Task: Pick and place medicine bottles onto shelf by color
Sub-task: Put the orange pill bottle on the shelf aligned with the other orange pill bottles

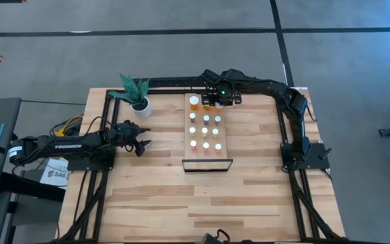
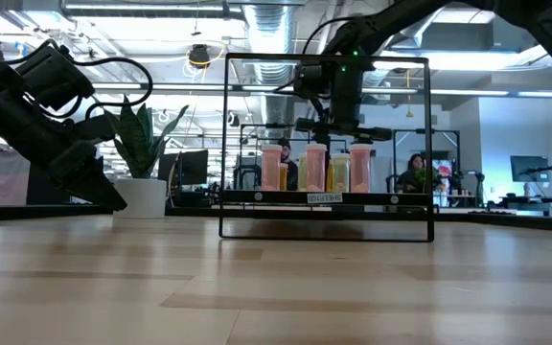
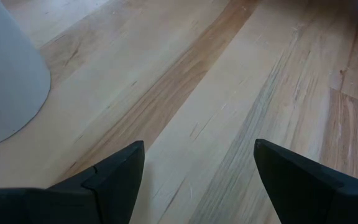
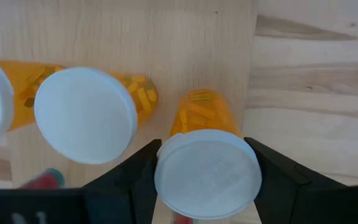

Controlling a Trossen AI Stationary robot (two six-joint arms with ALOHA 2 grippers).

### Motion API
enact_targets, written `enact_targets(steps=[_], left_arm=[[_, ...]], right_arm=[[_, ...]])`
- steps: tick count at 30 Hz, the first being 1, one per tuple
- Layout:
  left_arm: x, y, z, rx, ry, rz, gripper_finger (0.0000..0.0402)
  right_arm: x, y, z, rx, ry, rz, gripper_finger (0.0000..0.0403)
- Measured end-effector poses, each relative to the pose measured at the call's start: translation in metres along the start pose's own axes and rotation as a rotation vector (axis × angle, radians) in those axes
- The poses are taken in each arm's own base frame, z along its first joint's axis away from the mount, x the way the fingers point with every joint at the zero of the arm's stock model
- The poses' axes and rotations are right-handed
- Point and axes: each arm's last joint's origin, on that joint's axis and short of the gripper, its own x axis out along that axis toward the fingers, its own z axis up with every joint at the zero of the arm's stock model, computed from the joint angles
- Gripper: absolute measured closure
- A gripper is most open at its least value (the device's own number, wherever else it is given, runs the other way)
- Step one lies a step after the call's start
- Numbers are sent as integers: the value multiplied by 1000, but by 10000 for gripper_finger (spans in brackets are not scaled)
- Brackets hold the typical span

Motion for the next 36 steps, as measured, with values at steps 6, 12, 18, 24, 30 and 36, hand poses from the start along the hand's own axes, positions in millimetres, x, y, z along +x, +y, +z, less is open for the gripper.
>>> enact_targets(steps=[6,12,18,24,30,36], left_arm=[[0,0,0,0,0,0,111],[0,0,0,0,0,0,111],[0,0,0,0,0,0,111],[0,0,0,0,0,0,111],[0,0,0,0,0,0,111],[0,0,0,0,0,0,111]], right_arm=[[0,0,0,-27,-1,1,175],[0,0,0,-52,-1,0,175],[2,1,0,-57,-1,-3,174],[25,3,2,-60,38,-40,174],[24,3,3,-55,53,-22,175],[24,1,5,-55,50,-20,175]])
